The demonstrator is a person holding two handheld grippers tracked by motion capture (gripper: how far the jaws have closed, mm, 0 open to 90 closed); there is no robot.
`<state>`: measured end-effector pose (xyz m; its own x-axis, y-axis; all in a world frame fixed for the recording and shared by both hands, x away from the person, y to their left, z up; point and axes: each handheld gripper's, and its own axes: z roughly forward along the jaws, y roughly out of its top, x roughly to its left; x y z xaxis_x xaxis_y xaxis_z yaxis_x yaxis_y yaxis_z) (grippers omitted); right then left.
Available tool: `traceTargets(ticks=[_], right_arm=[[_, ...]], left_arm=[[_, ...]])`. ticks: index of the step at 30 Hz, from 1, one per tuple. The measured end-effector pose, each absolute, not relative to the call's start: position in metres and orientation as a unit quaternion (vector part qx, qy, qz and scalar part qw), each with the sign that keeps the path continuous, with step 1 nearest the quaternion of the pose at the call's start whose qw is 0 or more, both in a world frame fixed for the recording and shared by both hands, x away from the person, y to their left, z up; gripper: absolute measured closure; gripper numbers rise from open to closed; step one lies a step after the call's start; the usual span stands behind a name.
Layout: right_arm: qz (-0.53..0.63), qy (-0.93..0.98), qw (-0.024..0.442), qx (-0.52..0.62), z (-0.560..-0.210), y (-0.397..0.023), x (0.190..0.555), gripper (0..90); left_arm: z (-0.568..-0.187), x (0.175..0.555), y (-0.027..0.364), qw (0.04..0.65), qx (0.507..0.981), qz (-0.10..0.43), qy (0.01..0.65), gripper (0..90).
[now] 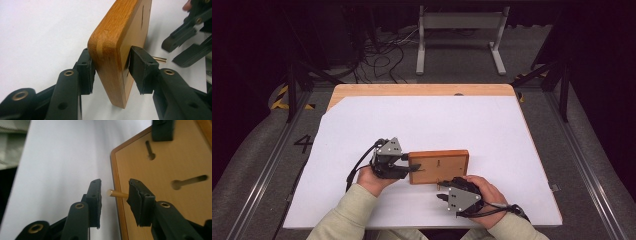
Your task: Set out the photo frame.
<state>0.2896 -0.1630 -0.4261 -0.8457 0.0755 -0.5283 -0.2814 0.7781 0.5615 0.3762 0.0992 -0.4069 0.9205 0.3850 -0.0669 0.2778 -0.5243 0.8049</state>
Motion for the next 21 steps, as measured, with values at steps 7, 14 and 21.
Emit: traceTargets(ticks=[7, 14, 21], right_arm=[[0.372, 0.886, 0.276, -0.022, -0.402, -0.185, 0.285, 64.3], [0.414, 0.861, 0.296, 0.019, -0.376, -0.206, 0.285, 68.0], [0.431, 0.841, 0.323, 0.061, -0.369, -0.221, 0.289, 71.6]], left_arm=[[-0.406, 0.365, 0.101, 0.449, 0.875, 0.065, 0.166, 60.3], [-0.405, 0.358, 0.102, 0.448, 0.878, 0.065, 0.155, 62.2], [-0.405, 0.353, 0.103, 0.447, 0.88, 0.063, 0.146, 63.8]])
